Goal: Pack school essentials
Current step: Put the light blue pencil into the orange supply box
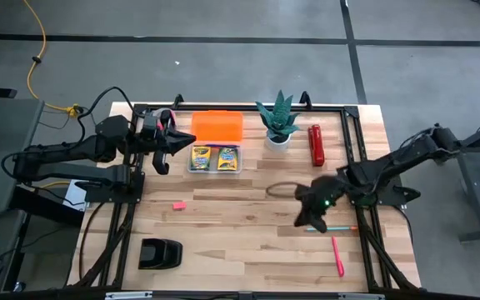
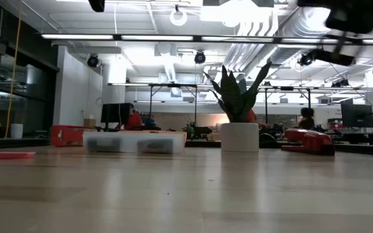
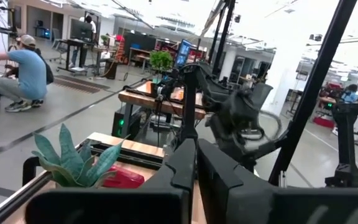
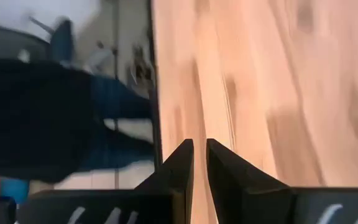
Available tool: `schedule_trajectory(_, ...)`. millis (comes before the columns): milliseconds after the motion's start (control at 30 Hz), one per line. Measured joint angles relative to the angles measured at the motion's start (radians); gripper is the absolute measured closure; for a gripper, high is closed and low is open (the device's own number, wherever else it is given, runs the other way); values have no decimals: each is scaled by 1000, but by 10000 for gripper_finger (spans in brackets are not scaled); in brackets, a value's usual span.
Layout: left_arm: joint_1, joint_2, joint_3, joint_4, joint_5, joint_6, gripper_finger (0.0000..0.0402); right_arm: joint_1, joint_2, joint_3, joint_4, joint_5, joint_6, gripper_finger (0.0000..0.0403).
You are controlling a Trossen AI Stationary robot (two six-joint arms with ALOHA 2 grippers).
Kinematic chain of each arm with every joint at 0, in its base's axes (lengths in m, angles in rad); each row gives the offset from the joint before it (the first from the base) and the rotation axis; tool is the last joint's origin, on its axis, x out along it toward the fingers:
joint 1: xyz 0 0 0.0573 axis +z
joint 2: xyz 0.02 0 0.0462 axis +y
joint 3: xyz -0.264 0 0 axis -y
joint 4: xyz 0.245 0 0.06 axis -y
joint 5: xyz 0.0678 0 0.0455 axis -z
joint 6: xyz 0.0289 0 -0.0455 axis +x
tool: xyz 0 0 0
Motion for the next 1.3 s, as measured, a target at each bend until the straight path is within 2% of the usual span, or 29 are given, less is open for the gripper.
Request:
schedule_trajectory(133, 0, 0, 0, 0, 0, 1, 397, 96, 18, 0, -127, 5, 105, 370)
schedule_trajectory(300, 0, 0, 0, 0, -1, 1, 400, 180, 57, 0, -261, 14, 151, 360)
schedule_trajectory(400, 0, 0, 0, 0, -5, 2, 401, 201, 89, 0, -336, 28, 151, 330)
schedule_trajectory(633, 0, 0, 0, 0, -16, 1, 401, 234, 175, 0, -380, 170, 111, 226)
schedule_trajectory(733, 0, 0, 0, 0, -27, -1, 401, 257, 228, 0, -379, 174, 68, 203)
schedule_trajectory(900, 0, 0, 0, 0, -46, -1, 401, 311, 325, 0, -384, 175, 71, 199)
schedule_trajectory(1033, 0, 0, 0, 0, -52, -1, 401, 345, 390, 0, -419, 197, 132, 199)
schedule_trajectory(1300, 0, 0, 0, 1, -53, -1, 401, 379, 412, 5, -460, 256, 230, 201)
